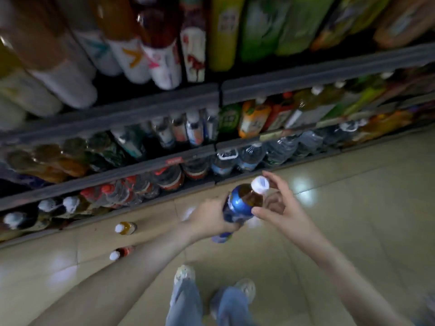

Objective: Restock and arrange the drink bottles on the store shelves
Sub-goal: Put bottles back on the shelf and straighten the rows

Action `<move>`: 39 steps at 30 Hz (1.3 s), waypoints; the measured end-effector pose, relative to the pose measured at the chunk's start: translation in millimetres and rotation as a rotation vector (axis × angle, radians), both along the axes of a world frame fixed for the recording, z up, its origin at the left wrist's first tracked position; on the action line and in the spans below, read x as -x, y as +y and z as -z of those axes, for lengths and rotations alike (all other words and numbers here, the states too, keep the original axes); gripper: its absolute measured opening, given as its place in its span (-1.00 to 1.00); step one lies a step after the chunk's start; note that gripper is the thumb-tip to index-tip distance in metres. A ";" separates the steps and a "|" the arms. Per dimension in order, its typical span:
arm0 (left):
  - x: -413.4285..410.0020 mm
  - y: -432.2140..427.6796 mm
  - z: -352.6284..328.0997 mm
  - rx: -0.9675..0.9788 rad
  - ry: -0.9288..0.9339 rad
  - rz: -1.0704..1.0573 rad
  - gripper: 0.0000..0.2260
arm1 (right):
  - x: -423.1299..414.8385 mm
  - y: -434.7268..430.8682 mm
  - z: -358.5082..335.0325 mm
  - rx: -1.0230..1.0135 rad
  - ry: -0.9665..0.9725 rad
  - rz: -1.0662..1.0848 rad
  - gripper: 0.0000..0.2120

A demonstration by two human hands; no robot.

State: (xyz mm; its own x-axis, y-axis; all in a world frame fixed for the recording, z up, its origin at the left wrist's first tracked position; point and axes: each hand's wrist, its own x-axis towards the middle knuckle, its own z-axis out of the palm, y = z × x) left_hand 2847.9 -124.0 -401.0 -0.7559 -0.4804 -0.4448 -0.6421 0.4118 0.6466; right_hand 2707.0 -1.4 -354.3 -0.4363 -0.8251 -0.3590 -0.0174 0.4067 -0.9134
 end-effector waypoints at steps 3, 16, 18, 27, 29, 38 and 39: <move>51.7 7.1 -69.6 0.044 0.137 0.073 -0.45 | 32.1 24.1 -31.5 0.022 -0.015 0.026 -0.39; 263.1 37.0 -281.4 0.908 0.306 0.510 -0.48 | 216.6 54.1 -178.3 0.464 0.285 0.362 -0.53; 293.8 23.8 -303.5 1.105 0.469 0.471 -0.49 | 255.9 46.8 -203.1 0.516 0.384 0.418 -0.46; 426.4 -21.7 -365.4 1.198 0.887 -0.039 -0.49 | 419.2 27.8 -296.2 0.763 0.671 0.589 -0.60; 456.3 -22.8 -368.9 1.183 0.908 -0.134 -0.46 | 459.0 25.5 -304.2 0.783 0.711 0.642 -0.55; 620.0 -18.7 -370.2 1.422 0.780 -0.323 -0.24 | 616.2 -11.2 -356.2 0.757 0.744 0.591 -0.52; 634.6 -19.3 -370.1 1.449 0.746 -0.345 -0.22 | 630.2 -16.6 -361.5 0.731 0.739 0.562 -0.52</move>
State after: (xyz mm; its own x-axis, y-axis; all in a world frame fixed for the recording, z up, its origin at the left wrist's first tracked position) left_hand 2213.4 -143.4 -30.9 -0.3613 -0.3236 0.8745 -0.5708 0.8183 0.0670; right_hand 2076.8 -18.0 7.3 -0.7076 -0.3555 0.6106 -0.6246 -0.0893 -0.7758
